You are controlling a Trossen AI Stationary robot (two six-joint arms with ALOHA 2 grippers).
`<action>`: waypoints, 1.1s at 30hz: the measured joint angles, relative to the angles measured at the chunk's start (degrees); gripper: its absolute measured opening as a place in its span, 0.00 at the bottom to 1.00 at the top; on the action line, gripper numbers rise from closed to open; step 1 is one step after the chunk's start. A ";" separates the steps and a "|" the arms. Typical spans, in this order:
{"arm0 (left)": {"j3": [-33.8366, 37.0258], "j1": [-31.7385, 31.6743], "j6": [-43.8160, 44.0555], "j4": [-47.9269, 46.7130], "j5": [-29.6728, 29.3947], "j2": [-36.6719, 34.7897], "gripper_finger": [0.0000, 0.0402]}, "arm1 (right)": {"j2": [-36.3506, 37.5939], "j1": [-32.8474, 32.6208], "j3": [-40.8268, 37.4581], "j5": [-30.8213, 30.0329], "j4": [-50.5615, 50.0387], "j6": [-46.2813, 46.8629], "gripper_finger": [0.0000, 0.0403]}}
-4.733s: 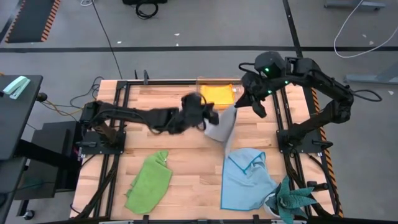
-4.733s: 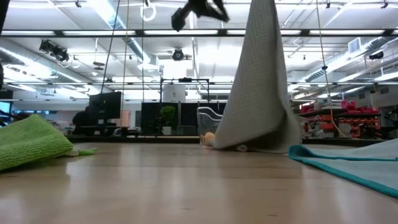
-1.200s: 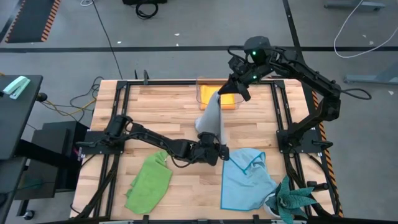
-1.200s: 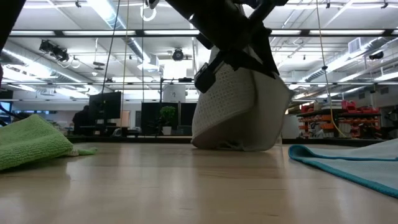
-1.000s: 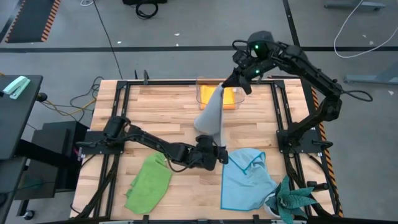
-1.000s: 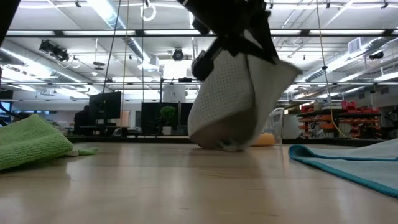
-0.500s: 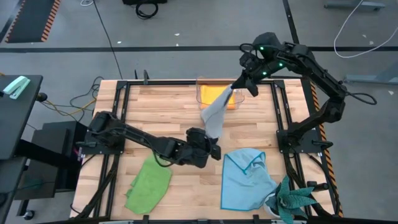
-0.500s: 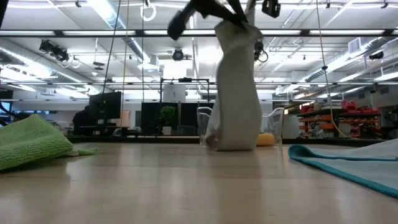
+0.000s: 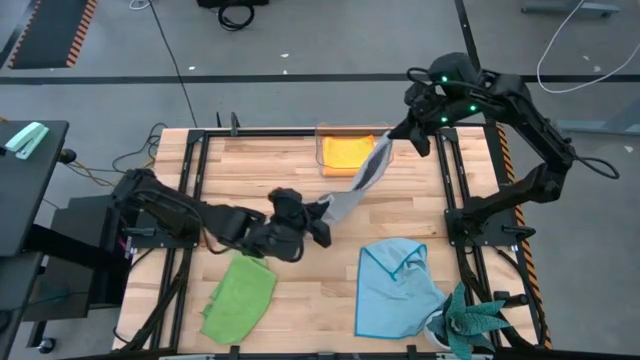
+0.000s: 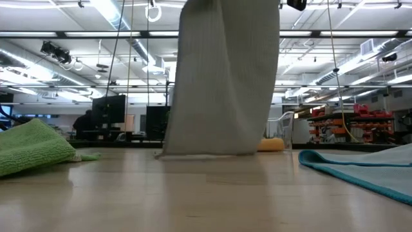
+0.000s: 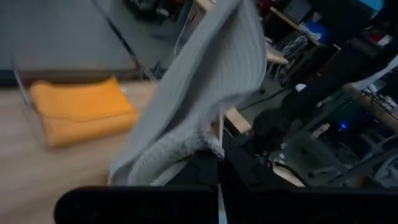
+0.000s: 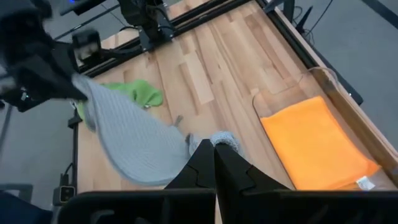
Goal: Fold microfiber towels
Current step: Fold the gray microfiber cloth
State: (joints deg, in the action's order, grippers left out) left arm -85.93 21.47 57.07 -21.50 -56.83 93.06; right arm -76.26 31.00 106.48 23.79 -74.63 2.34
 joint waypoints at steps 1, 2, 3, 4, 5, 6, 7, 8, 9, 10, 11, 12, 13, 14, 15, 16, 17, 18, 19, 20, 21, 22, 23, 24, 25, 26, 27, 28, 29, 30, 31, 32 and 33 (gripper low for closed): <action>0.02 0.24 -1.66 -0.31 -0.49 -0.88 0.02 | 0.17 -0.05 0.00 0.00 -0.23 0.01 0.00; 0.01 0.33 -3.11 0.27 -0.88 -1.58 0.02 | 0.34 -0.10 0.00 -0.03 -0.56 0.00 0.00; 0.01 0.39 -4.52 0.31 -1.65 -2.50 0.02 | 0.54 -0.10 0.00 -0.14 -0.92 -0.23 0.00; 0.02 0.67 -5.87 0.08 -2.66 -3.37 0.02 | 0.80 -0.10 -0.02 -0.35 -1.14 -0.45 0.00; 0.02 0.94 -7.43 0.49 -3.79 -4.23 0.02 | 1.15 -0.12 -0.02 -0.89 -1.28 -0.50 0.00; 0.02 1.36 -8.95 0.55 -5.18 -5.15 0.02 | 1.51 -0.10 -0.02 -1.63 -1.50 -0.53 0.00; 0.02 1.79 -10.34 0.61 -6.73 -6.06 0.02 | 1.88 -0.12 -0.02 -2.26 -1.74 -0.58 0.00; 0.02 2.19 -11.61 0.76 -8.28 -7.00 0.02 | 2.32 -0.12 -0.02 -2.96 -1.79 -0.58 0.00; 0.00 2.78 -13.12 0.78 -9.81 -7.77 0.02 | 2.65 -0.10 -0.02 -3.34 -1.79 -0.57 0.00; 0.00 3.20 -14.65 1.45 -11.04 -8.41 0.02 | 2.95 -0.10 -0.02 -3.70 -1.79 -0.49 0.00; 0.00 3.45 -16.36 1.93 -12.10 -9.00 0.02 | 3.12 -0.10 -0.02 -4.42 -1.81 -0.02 0.00; 0.01 3.85 -18.08 2.27 -12.86 -9.49 0.02 | 3.16 -0.10 -0.02 -4.91 -1.87 0.70 0.00; 0.01 4.08 -19.76 3.60 -13.17 -9.75 0.02 | 3.14 -0.10 -0.02 -5.36 -1.94 1.56 0.00; -0.02 4.09 -21.98 5.25 -13.42 -10.01 0.02 | 2.94 -0.10 -0.02 -5.72 -1.88 2.24 0.00; 0.00 4.09 -24.15 5.86 -13.61 -10.39 0.02 | 2.47 -0.10 -0.02 -5.79 -1.52 2.85 0.00; 0.02 4.15 -26.33 7.00 -13.74 -10.66 0.02 | 1.80 -0.10 -0.01 -5.75 -0.78 3.50 0.00; 0.00 4.14 -27.85 8.43 -13.90 -10.81 0.02 | 0.91 -0.10 0.00 -5.77 -0.27 4.07 0.00; 0.00 3.98 -29.31 9.27 -14.02 -10.94 0.02 | -0.17 -0.11 0.00 -5.78 -0.41 4.46 0.00; 0.00 3.79 -30.63 9.58 -14.02 -11.11 0.02 | -1.29 -0.20 -0.02 -5.70 -0.83 4.53 0.00; 0.00 3.77 -31.40 9.60 -13.96 -11.21 0.02 | -2.27 -0.53 -0.08 -5.66 -1.12 3.97 0.00; 0.00 3.82 -31.82 9.58 -13.93 -11.29 0.02 | -3.08 -0.99 -0.09 -5.66 -1.54 2.88 0.00; 0.00 3.82 -31.86 9.60 -13.96 -11.37 0.02 | -3.60 -1.28 -0.09 -5.55 -2.10 1.45 0.00; 0.00 3.86 -31.86 9.62 -13.96 -11.43 0.02 | -3.93 -1.33 -0.09 -5.36 -2.38 0.06 0.00; 0.00 4.04 -31.86 9.62 -13.97 -11.43 0.02 | -4.10 -1.35 -0.09 -5.23 -2.36 -1.11 0.00; 0.00 4.25 -31.86 9.60 -13.93 -11.43 0.02 | -4.16 -1.34 -0.09 -5.13 -2.35 -1.94 0.00; 0.00 4.49 -31.84 9.60 -13.92 -11.43 0.02 | -4.16 -1.30 -0.09 -5.25 -2.45 -2.57 0.00; 0.00 4.70 -31.82 9.60 -13.91 -11.43 0.02 | -4.16 -1.28 -0.08 -5.31 -2.79 -3.29 0.00; 0.00 4.84 -31.63 9.60 -13.91 -11.43 0.02 | -4.08 -1.26 -0.07 -5.32 -3.64 -4.25 0.00; 0.00 4.97 -31.21 9.60 -13.91 -11.43 0.02 | -3.99 -1.26 -0.07 -5.31 -5.12 -5.44 0.00; 0.00 5.11 -30.92 9.60 -13.90 -11.43 0.02 | -3.94 -1.26 -0.07 -5.29 -6.58 -6.67 0.01; 0.00 5.11 -30.75 9.60 -13.89 -11.43 0.02 | -3.88 -1.31 -0.07 -5.25 -7.99 -7.66 0.01; 0.00 5.11 -30.70 9.62 -13.87 -11.43 0.02 | -3.88 -1.31 -0.07 -5.12 -9.20 -8.47 0.02; 0.00 5.11 -30.70 9.62 -13.87 -11.43 0.02 | -3.88 -1.29 -0.07 -5.11 -10.25 -9.05 0.02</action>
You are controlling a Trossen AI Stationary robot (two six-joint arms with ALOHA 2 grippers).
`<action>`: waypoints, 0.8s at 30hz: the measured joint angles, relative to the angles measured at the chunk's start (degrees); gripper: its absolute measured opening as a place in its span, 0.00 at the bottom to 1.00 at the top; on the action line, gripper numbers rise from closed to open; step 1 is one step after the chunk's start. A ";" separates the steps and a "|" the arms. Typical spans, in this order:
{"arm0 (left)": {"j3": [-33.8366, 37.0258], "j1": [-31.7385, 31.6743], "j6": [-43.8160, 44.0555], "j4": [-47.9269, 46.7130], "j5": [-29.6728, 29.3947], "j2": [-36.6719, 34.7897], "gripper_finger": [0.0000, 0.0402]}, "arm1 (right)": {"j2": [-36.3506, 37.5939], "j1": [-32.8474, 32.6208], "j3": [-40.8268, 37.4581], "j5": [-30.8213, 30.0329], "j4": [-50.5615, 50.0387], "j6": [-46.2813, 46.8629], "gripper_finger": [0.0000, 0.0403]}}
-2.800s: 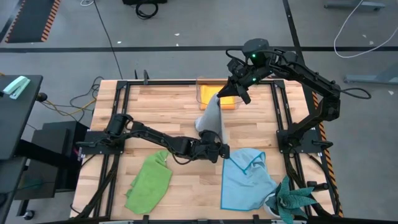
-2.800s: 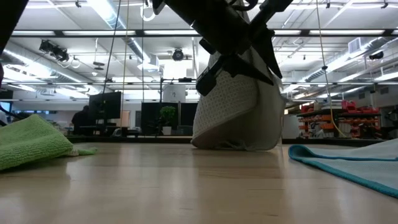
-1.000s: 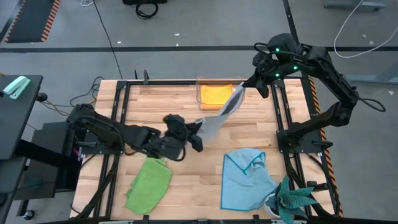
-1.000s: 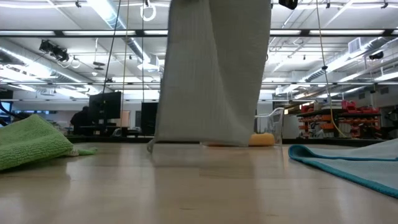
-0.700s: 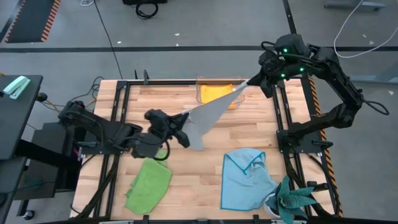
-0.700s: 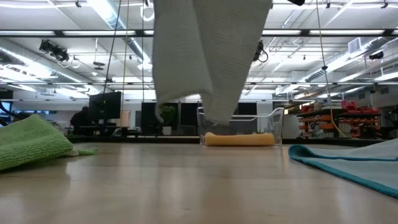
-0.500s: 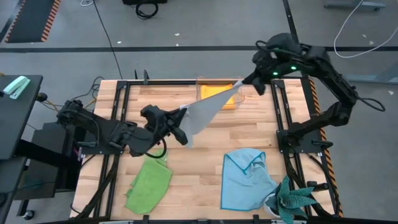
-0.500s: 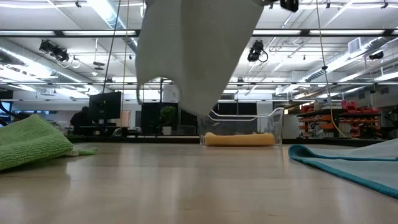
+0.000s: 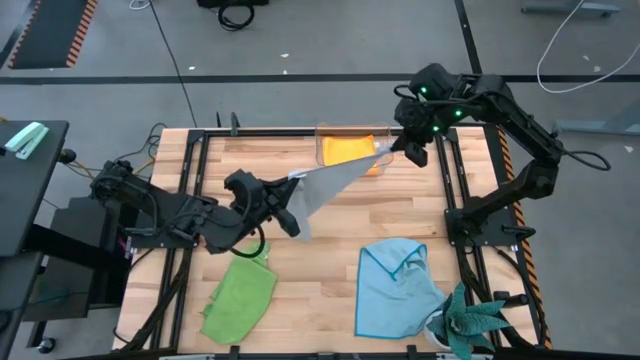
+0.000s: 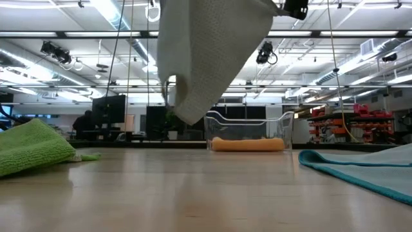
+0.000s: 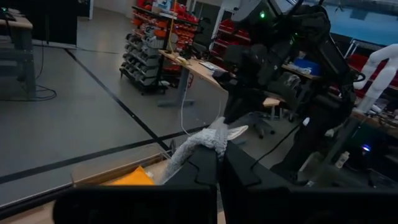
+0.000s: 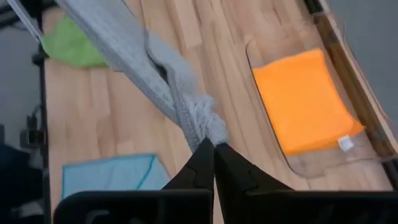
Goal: Fold microfiber towels
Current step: Fold the gray microfiber cloth
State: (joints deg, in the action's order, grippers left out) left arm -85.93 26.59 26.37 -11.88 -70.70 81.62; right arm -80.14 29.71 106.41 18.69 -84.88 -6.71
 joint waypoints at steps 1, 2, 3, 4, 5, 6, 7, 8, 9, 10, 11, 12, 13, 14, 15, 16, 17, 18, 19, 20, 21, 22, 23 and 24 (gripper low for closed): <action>0.00 0.00 0.02 0.02 0.00 0.00 0.02 | 0.00 0.00 -0.02 -0.04 -0.78 -0.74 0.03; 0.00 0.00 0.02 0.02 0.00 0.00 0.02 | 0.00 -0.01 -0.15 -0.17 -1.18 -1.33 0.04; 0.00 0.00 0.02 0.02 0.00 0.00 0.02 | 0.00 -0.01 -0.24 -0.16 -2.05 -1.97 0.05; 0.00 0.00 0.03 0.02 0.01 0.00 0.02 | 0.00 0.01 -0.31 -0.16 -3.51 -2.63 0.05; 0.00 0.00 0.16 0.02 0.12 0.00 0.02 | 0.00 0.01 -0.33 -0.23 -4.86 -3.27 0.06; 0.00 0.00 0.32 0.02 0.37 0.00 0.02 | 0.13 -0.01 -0.33 -0.49 -5.32 -3.62 0.07; 0.00 0.00 0.41 0.05 0.82 0.00 0.02 | 0.58 -0.01 -0.63 -0.82 -4.98 -3.82 0.08; 0.00 0.00 0.46 0.27 1.36 0.00 0.02 | 1.07 -0.01 -0.85 -0.88 -5.03 -4.10 0.09; 0.00 0.00 0.70 0.52 1.83 0.00 0.02 | 1.56 -0.30 -1.04 -0.96 -5.16 -4.65 0.10; 0.00 0.00 1.18 0.57 2.11 0.00 0.02 | 2.09 -0.67 -1.22 -1.28 -5.18 -5.26 0.10; 0.00 0.00 1.42 0.57 2.56 0.00 0.02 | 2.66 -0.95 -1.46 -1.65 -5.26 -5.74 0.11; 0.00 0.00 1.52 0.57 3.07 -0.04 0.02 | 3.17 -1.04 -1.58 -2.22 -5.31 -6.25 0.12; 0.00 0.00 1.55 0.57 3.61 -0.06 0.02 | 3.68 -1.08 -1.60 -2.50 -5.31 -6.82 0.13; 0.00 0.00 1.56 0.57 4.11 -0.07 0.02 | 4.14 -1.16 -1.60 -2.51 -5.28 -7.01 0.14; 0.00 0.01 1.57 0.53 4.46 -0.07 0.02 | 4.60 -1.46 -1.60 -2.55 -5.28 -7.00 0.16; 0.00 0.03 1.57 0.50 4.53 -0.07 0.02 | 4.92 -1.68 -1.60 -2.61 -5.27 -7.01 0.17; 0.00 0.04 1.57 0.50 4.53 -0.07 0.02 | 5.24 -1.74 -1.60 -2.57 -5.27 -7.03 0.19; 0.00 0.04 1.57 0.46 4.56 -0.14 0.02 | 5.49 -1.80 -1.60 -2.55 -5.22 -7.01 0.20; 0.02 0.04 1.59 0.13 4.82 -0.43 0.02 | 5.77 -1.93 -1.60 -2.49 -5.18 -7.01 0.22; 0.02 0.04 1.77 -0.13 5.33 -0.70 0.02 | 6.12 -2.48 -1.60 -2.50 -5.20 -7.01 0.24; 0.02 0.04 2.10 0.01 6.24 -0.85 0.02 | 6.39 -3.18 -1.60 -2.49 -5.18 -7.01 0.26; 0.00 -0.10 2.84 -0.02 6.87 -1.01 0.02 | 6.57 -4.10 -1.60 -2.36 -5.19 -7.01 0.28; 0.00 -0.13 2.94 -0.26 7.60 -1.14 0.02 | 6.60 -5.18 -1.60 -2.26 -4.98 -6.97 0.31; 0.00 -0.14 2.98 -0.41 8.13 -1.14 0.02 | 6.50 -6.63 -1.60 -2.11 -4.37 -6.79 0.33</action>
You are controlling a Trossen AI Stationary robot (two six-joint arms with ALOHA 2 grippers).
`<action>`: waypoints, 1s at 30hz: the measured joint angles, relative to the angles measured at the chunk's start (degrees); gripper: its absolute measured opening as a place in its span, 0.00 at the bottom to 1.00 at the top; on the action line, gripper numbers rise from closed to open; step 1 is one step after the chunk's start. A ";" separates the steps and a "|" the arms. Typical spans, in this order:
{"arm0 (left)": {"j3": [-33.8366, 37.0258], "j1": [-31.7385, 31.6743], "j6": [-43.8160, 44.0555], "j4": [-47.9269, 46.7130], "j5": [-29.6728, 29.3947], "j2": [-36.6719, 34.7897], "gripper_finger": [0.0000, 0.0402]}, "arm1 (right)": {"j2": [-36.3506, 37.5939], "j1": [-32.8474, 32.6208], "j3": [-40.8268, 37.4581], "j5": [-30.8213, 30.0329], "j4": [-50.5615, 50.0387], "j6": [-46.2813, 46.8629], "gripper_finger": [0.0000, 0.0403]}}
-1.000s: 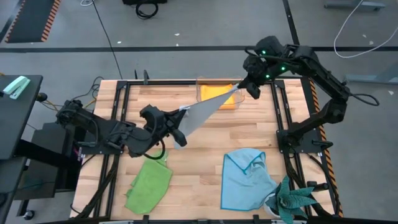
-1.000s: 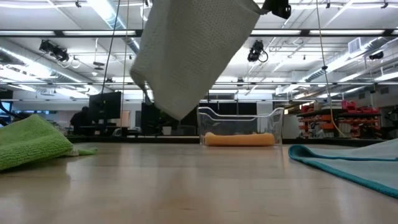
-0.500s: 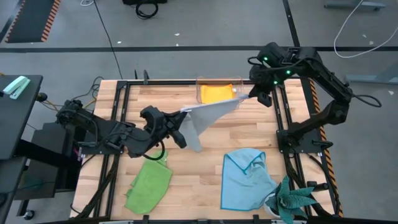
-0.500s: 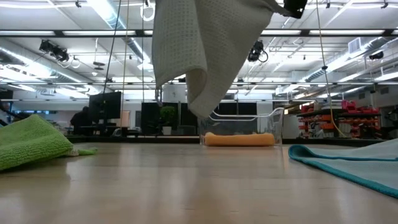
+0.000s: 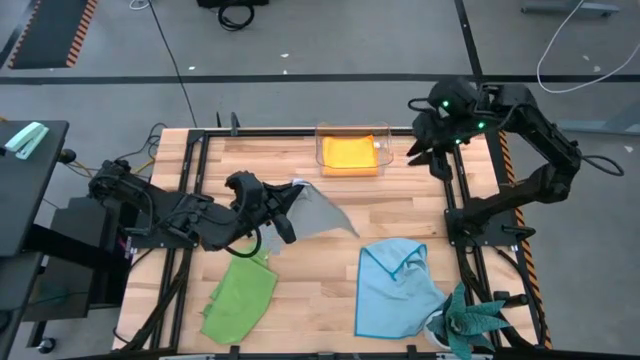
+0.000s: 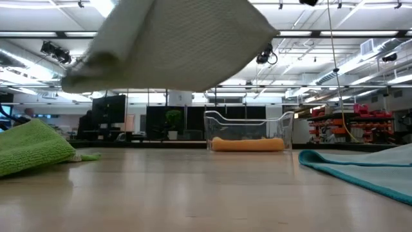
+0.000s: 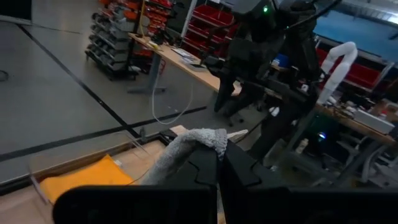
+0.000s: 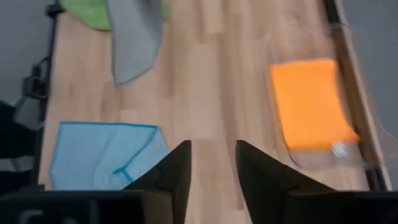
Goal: Fold microfiber towels
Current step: Fold the gray microfiber cloth
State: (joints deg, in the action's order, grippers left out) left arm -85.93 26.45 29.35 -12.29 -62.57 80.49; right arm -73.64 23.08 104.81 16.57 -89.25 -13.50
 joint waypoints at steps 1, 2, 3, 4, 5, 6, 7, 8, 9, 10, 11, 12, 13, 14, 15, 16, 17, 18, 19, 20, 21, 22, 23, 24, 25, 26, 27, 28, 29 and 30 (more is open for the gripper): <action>0.00 -0.13 0.02 -0.04 0.36 -0.02 0.02 | -0.36 -1.79 0.00 0.05 0.74 0.24 0.35; 0.00 -0.32 0.03 0.05 0.78 -0.04 0.02 | -0.79 -3.76 0.00 0.06 1.44 0.27 0.37; 0.00 -0.51 0.06 0.10 1.00 -0.13 0.02 | -1.36 -5.66 0.00 0.05 2.36 0.31 0.38; 0.02 -0.58 0.06 -0.14 1.10 -0.44 0.02 | -1.93 -7.47 0.00 0.09 3.68 0.36 0.40; 0.04 -0.62 0.08 -0.08 1.27 -0.68 0.02 | -2.55 -9.34 0.00 0.15 4.86 0.42 0.41; 0.03 -0.79 0.11 0.35 1.36 -0.90 0.02 | -3.26 -11.16 0.00 0.20 5.60 0.43 0.43; 0.02 -1.10 0.09 0.62 1.40 -0.98 0.02 | -3.98 -12.84 0.00 0.20 6.09 0.46 0.44; 0.02 -1.39 0.03 0.79 1.47 -0.98 0.02 | -4.76 -14.18 0.00 0.18 6.56 0.74 0.44; 0.02 -1.62 0.00 0.71 1.66 -0.97 0.02 | -5.64 -15.40 0.00 -0.01 6.93 1.49 0.45; 0.03 -1.80 0.01 0.41 1.81 -1.03 0.02 | -6.46 -16.45 -0.01 -0.54 6.96 2.49 0.45; 0.04 -1.95 0.01 0.36 1.95 -1.13 0.02 | -7.31 -17.26 -0.02 -1.27 6.87 3.17 0.45; 0.04 -2.31 -0.02 0.59 2.12 -1.29 0.02 | -8.11 -17.81 -0.02 -1.94 6.89 3.26 0.45; 0.04 -2.67 -0.01 0.80 2.12 -1.42 0.02 | -8.89 -18.18 -0.02 -2.45 6.95 3.25 0.45; 0.02 -2.96 -0.02 0.87 2.17 -1.44 0.02 | -9.70 -18.39 -0.02 -2.73 7.13 3.26 0.44; 0.02 -3.23 -0.03 0.83 2.29 -1.51 0.02 | -10.41 -18.50 -0.02 -2.86 7.48 3.29 0.44; 0.02 -3.48 -0.03 0.78 2.36 -1.55 0.02 | -11.24 -18.50 -0.02 -3.00 7.82 3.60 0.44; 0.02 -3.84 -0.03 0.80 2.47 -1.63 0.02 | -11.93 -18.50 -0.02 -3.25 8.06 4.09 0.43; 0.02 -4.28 -0.03 0.86 2.49 -1.76 0.02 | -12.54 -18.49 -0.02 -3.45 8.24 4.38 0.43; 0.02 -4.76 -0.03 0.93 2.46 -1.90 0.02 | -13.21 -18.33 -0.02 -3.57 8.27 4.73 0.43; 0.02 -5.18 -0.04 1.07 2.46 -2.02 0.02 | -13.67 -18.11 -0.02 -4.10 8.28 5.35 0.43; 0.02 -5.61 -0.11 0.95 2.52 -2.20 0.02 | -14.06 -17.90 -0.02 -4.89 8.28 6.31 0.43; 0.02 -6.04 -0.32 0.84 2.56 -2.26 0.02 | -14.39 -17.82 -0.02 -5.75 8.38 7.59 0.43; 0.02 -6.78 -0.47 0.93 2.72 -2.29 0.02 | -14.56 -17.80 -0.02 -7.36 8.77 9.06 0.43; 0.02 -7.47 -0.47 0.95 2.88 -2.30 0.02 | -14.61 -17.83 -0.02 -9.71 9.21 10.58 0.43; 0.02 -8.11 -0.57 0.93 3.20 -2.32 0.02 | -14.61 -17.95 -0.02 -12.00 9.60 11.93 0.43; 0.02 -8.85 -0.96 0.91 3.33 -2.32 0.02 | -14.57 -17.99 -0.02 -14.59 10.39 13.35 0.43; 0.02 -9.62 -1.51 0.87 3.35 -2.32 0.02 | -14.54 -18.03 -0.02 -16.96 11.52 14.77 0.43; 0.02 -10.45 -1.85 0.88 3.37 -2.32 0.02 | -14.49 -18.02 -0.02 -18.39 12.55 15.52 0.43; 0.02 -11.34 -1.99 0.89 3.43 -2.32 0.02 | -14.47 -18.01 -0.02 -19.19 13.47 16.24 0.43; 0.02 -12.35 -2.05 0.85 3.96 -2.32 0.02 | -14.43 -17.98 -0.02 -19.56 14.74 16.73 0.43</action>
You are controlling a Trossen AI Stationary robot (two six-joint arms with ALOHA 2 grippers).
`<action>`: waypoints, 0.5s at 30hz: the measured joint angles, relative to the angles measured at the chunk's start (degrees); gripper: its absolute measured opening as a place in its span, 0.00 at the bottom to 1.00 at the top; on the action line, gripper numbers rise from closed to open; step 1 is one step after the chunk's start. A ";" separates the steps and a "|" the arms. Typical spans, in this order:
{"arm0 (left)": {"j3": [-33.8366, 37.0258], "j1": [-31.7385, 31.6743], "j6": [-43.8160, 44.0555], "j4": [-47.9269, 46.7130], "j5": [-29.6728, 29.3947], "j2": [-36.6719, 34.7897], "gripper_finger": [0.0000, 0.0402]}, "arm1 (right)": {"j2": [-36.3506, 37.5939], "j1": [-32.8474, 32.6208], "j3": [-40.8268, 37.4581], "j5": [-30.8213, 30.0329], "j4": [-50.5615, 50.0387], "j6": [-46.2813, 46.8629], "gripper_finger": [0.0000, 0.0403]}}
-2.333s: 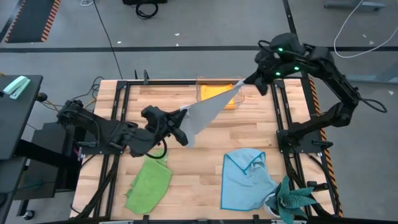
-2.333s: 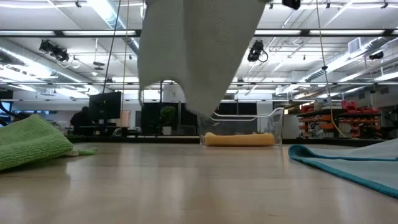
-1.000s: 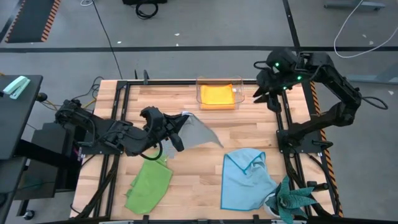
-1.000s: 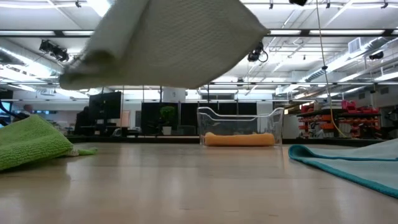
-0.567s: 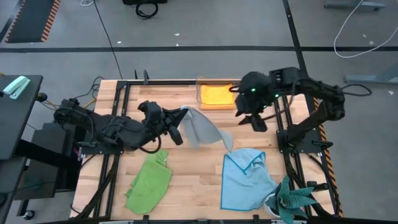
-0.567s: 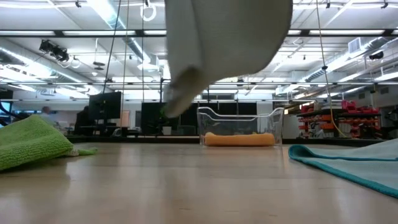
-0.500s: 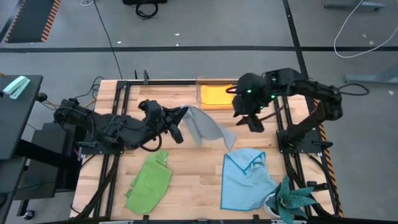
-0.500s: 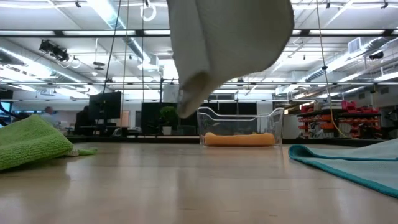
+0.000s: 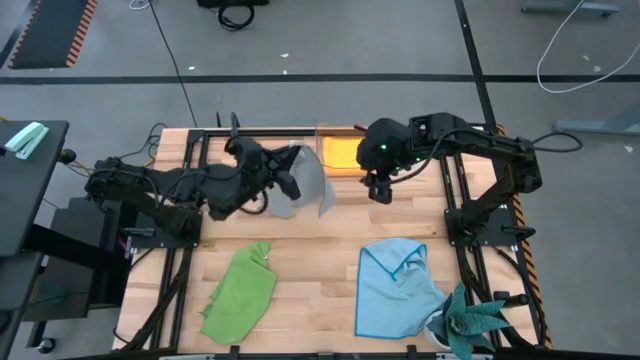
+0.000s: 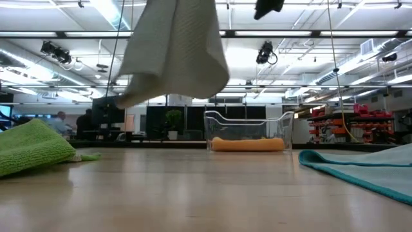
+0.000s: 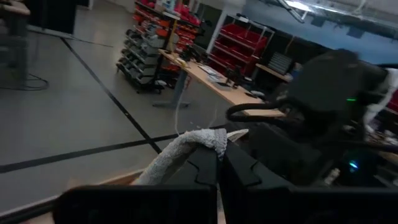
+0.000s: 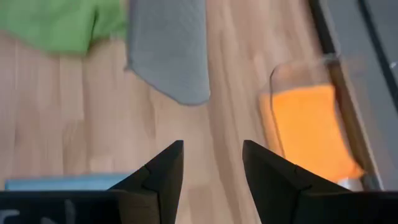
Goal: Fold microfiber towels
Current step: Fold the gray microfiber cloth
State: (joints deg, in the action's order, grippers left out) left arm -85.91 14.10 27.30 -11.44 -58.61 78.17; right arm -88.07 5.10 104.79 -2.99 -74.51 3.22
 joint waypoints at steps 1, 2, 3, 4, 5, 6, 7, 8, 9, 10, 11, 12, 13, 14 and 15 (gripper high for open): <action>0.00 -1.05 -0.10 -0.03 0.85 0.01 0.02 | 0.00 0.00 0.00 -0.04 1.55 0.30 0.43; 0.00 -2.06 -0.21 -0.09 1.69 0.02 0.02 | 0.00 0.00 0.00 -0.10 3.02 0.80 0.43; 0.00 -3.03 -0.68 -0.07 2.93 0.02 0.02 | -0.17 -0.01 0.00 -0.05 4.27 1.31 0.43; 0.00 -3.94 -0.93 -0.01 4.12 0.02 0.02 | -0.34 -0.02 0.00 0.00 5.59 1.79 0.43; 0.00 -4.76 -0.96 -0.01 5.21 0.02 0.02 | -0.63 -0.02 0.00 -0.12 6.81 2.64 0.43; 0.00 -5.51 -0.96 -0.03 6.20 0.02 0.02 | -1.06 -0.02 0.00 -0.27 7.68 3.44 0.43; 0.00 -6.14 -0.99 -0.03 7.10 0.02 0.02 | -1.44 -0.01 0.00 -0.48 8.20 4.07 0.43; 0.00 -6.68 -1.00 -0.02 7.60 0.02 0.02 | -2.00 0.00 0.00 -1.00 8.41 4.69 0.43; 0.00 -7.13 -1.01 -0.01 7.97 0.02 0.02 | -2.57 0.00 0.00 -1.69 8.49 5.11 0.43; 0.00 -7.57 -1.04 0.02 8.27 0.02 0.02 | -3.16 0.00 0.00 -2.13 8.47 5.18 0.43; 0.00 -7.97 -1.30 0.00 8.68 0.02 0.02 | -3.84 0.00 0.00 -2.74 8.45 5.18 0.43; 0.00 -8.34 -1.52 0.02 9.51 0.02 0.02 | -4.42 0.02 0.00 -3.60 8.47 4.81 0.43; 0.00 -8.70 -1.65 -0.01 10.35 0.02 0.02 | -5.11 0.28 0.00 -4.51 8.48 4.31 0.43; 0.00 -9.06 -1.65 0.02 11.20 0.02 0.02 | -5.66 0.56 0.00 -5.40 8.50 4.08 0.43; 0.00 -9.37 -1.74 0.02 11.84 0.04 0.02 | -6.08 0.94 0.00 -6.06 8.48 4.07 0.43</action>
State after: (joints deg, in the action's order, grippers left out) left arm -85.91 4.73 25.56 -11.42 -46.78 78.22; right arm -94.15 6.04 104.79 -9.05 -66.03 7.30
